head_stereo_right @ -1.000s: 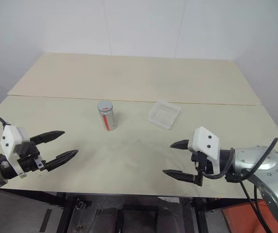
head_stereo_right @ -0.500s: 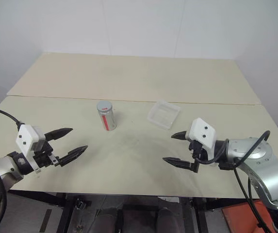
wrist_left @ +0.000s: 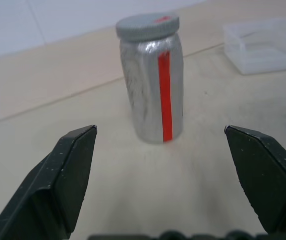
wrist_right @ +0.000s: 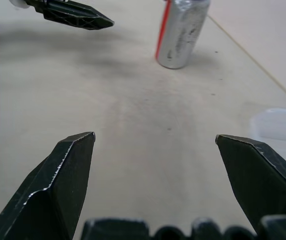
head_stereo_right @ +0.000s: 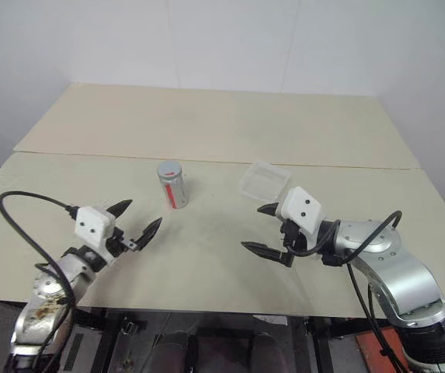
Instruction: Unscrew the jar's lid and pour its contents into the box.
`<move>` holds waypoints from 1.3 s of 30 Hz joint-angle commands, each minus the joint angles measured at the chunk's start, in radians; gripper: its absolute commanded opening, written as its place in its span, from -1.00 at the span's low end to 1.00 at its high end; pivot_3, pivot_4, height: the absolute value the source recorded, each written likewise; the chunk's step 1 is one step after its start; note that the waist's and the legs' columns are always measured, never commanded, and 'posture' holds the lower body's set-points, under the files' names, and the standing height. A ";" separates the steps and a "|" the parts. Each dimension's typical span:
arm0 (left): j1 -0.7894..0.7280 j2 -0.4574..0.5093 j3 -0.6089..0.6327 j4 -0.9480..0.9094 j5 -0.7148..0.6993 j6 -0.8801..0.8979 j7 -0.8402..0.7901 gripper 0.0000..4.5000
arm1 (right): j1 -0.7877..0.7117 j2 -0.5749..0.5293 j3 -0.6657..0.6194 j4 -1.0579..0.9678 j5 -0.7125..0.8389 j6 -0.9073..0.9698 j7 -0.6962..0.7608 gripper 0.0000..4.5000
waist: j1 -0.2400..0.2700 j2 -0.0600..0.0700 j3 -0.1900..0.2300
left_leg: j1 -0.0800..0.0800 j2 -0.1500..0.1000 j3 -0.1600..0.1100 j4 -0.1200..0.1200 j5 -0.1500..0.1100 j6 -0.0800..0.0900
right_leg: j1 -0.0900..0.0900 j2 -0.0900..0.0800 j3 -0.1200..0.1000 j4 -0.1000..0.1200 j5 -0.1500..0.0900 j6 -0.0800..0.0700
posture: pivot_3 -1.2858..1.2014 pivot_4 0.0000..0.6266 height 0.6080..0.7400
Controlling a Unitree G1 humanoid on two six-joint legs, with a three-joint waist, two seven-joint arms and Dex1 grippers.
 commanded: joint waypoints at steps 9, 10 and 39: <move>-0.113 -0.155 -0.058 0.170 0.131 -0.104 0.205 0.98 | -0.073 0.026 0.009 -0.006 -0.051 -0.030 -0.025 1.00 | -0.001 0.000 0.000 | 0.000 0.000 0.000 0.000 0.000 0.000 | 0.000 0.000 0.000 0.000 0.001 0.001 | 0.03 -0.52 1.00; -0.129 -0.165 -0.060 0.197 0.130 -0.128 0.210 0.98 | -0.082 0.029 0.006 -0.005 -0.051 -0.030 -0.027 1.00 | -0.001 0.000 0.000 | 0.000 0.000 0.000 0.000 0.000 0.000 | 0.000 0.000 0.000 0.000 0.001 0.001 | 0.03 -0.52 1.00; -0.377 -0.298 -0.083 0.588 0.204 -0.390 0.390 0.98 | -0.116 0.031 -0.010 -0.011 -0.085 -0.027 -0.071 1.00 | 0.000 0.000 0.000 | -0.001 -0.002 -0.001 0.000 0.000 0.000 | 0.000 -0.001 0.000 0.000 0.002 0.003 | 0.03 -0.52 1.00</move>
